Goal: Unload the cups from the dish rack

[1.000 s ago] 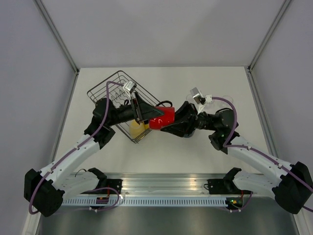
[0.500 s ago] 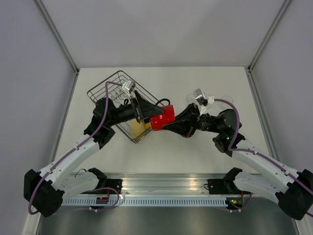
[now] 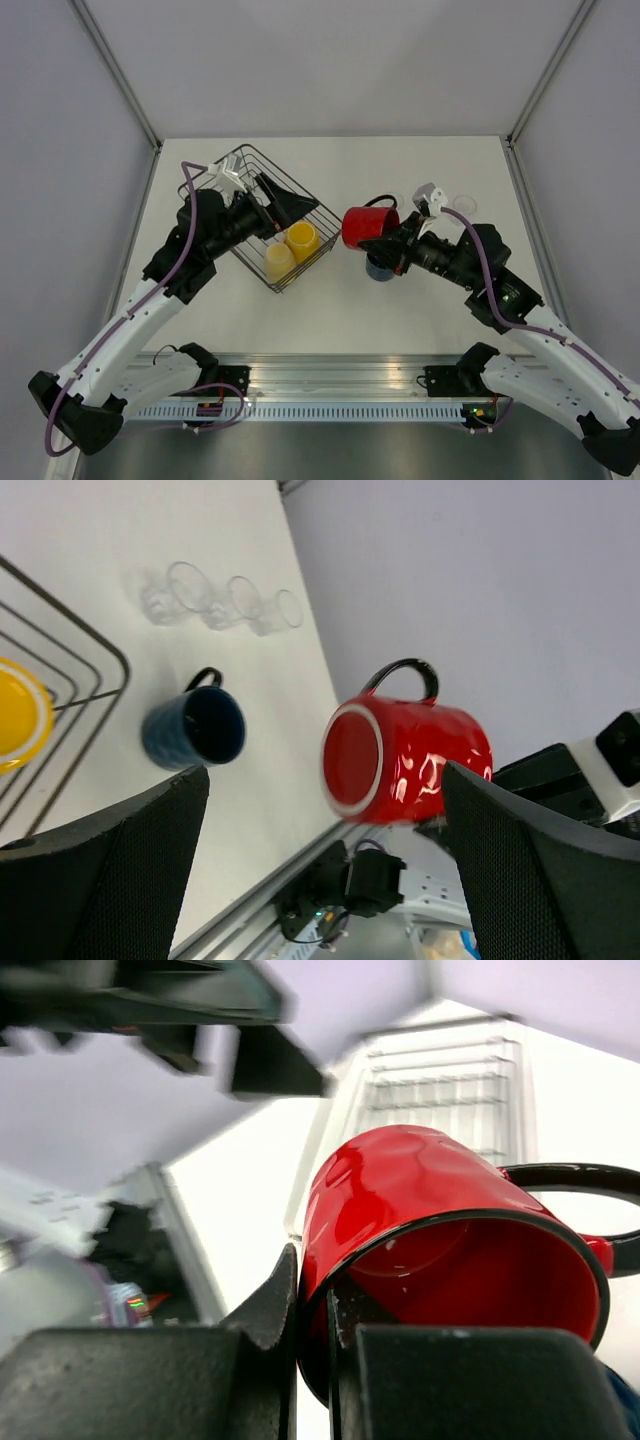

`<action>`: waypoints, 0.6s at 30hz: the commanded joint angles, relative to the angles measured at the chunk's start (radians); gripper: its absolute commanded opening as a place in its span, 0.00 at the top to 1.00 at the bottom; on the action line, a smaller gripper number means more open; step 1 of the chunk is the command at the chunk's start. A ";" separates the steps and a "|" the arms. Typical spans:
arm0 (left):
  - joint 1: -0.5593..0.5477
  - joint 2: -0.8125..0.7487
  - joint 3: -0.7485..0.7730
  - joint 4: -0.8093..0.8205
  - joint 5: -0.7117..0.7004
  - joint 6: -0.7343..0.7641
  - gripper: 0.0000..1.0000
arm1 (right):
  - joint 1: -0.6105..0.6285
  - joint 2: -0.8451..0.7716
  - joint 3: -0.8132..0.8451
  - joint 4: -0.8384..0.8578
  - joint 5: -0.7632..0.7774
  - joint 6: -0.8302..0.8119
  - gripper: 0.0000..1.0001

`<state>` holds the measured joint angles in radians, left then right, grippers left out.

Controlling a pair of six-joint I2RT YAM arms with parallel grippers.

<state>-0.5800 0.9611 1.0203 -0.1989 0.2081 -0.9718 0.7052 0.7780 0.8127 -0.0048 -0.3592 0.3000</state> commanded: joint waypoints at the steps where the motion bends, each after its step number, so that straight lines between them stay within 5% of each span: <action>1: 0.000 -0.030 0.069 -0.128 -0.124 0.180 0.00 | 0.000 0.024 0.147 -0.265 0.310 -0.145 1.00; 10: 0.000 -0.045 0.195 -0.396 -0.142 0.467 0.00 | -0.010 0.239 0.313 -0.665 0.749 -0.165 1.00; 18: 0.000 -0.137 0.143 -0.536 -0.203 0.610 0.00 | -0.193 0.323 0.298 -0.715 0.640 -0.214 1.00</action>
<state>-0.5793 0.8577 1.1793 -0.6598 0.0460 -0.4873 0.5789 1.0939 1.0668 -0.7254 0.2752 0.1478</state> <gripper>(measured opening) 0.993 0.098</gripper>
